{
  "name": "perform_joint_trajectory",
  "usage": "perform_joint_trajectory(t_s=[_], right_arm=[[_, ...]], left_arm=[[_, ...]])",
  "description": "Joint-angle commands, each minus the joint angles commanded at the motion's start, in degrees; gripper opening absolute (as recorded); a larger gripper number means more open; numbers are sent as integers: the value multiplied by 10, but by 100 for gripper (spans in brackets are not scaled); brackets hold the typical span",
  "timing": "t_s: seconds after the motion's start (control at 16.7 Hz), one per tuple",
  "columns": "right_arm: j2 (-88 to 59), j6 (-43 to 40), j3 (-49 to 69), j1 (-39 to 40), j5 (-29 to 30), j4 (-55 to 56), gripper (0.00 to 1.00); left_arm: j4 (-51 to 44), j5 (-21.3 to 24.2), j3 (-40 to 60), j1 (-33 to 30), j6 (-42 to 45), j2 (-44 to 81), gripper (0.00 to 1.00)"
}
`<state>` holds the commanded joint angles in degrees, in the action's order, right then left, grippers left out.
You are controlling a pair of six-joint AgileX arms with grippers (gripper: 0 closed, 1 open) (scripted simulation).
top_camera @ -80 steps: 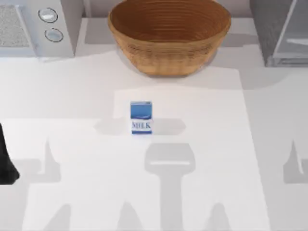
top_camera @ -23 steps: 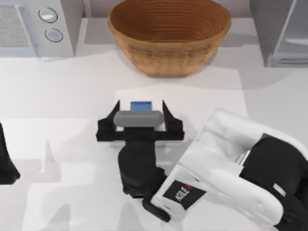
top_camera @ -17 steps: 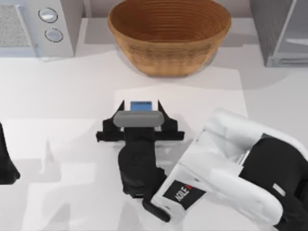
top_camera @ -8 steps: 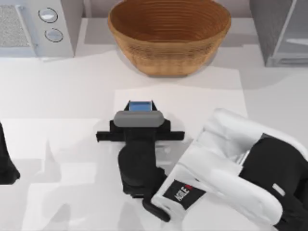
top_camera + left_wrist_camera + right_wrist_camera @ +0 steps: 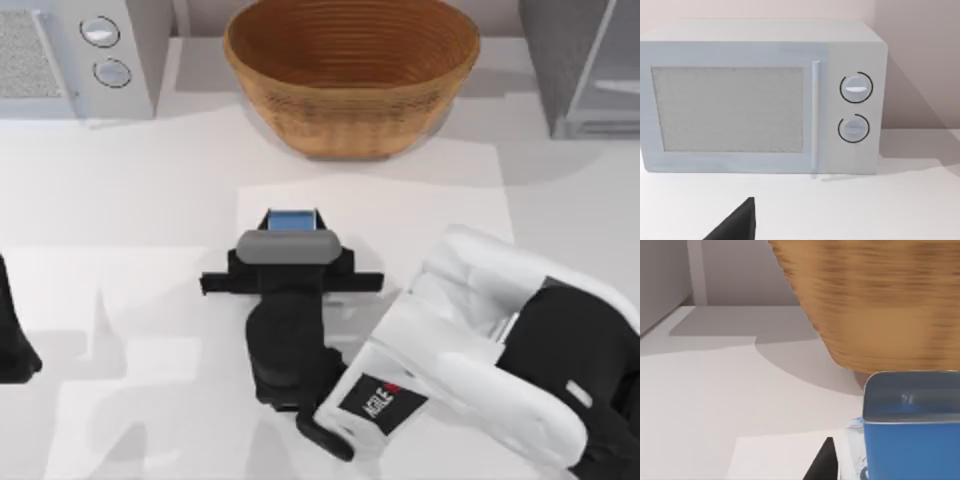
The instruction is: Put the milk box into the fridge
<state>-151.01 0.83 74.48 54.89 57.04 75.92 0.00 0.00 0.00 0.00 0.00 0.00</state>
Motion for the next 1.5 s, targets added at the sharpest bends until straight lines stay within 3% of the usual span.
perform_joint_trajectory(t_s=[0.24, 0.78, 1.14, 1.5], right_arm=[[40, 3, -4, 1, -2, -34, 0], [243, 5, -27, 1, -2, -220, 0], [256, 6, -26, 0, -2, -232, 0], [381, 10, -115, -99, -61, -337, 0]], left_arm=[[0, 0, 0, 0, 0, 0, 100], [0, 0, 0, 0, 0, 0, 100], [0, 0, 0, 0, 0, 0, 100], [0, 0, 0, 0, 0, 0, 100]])
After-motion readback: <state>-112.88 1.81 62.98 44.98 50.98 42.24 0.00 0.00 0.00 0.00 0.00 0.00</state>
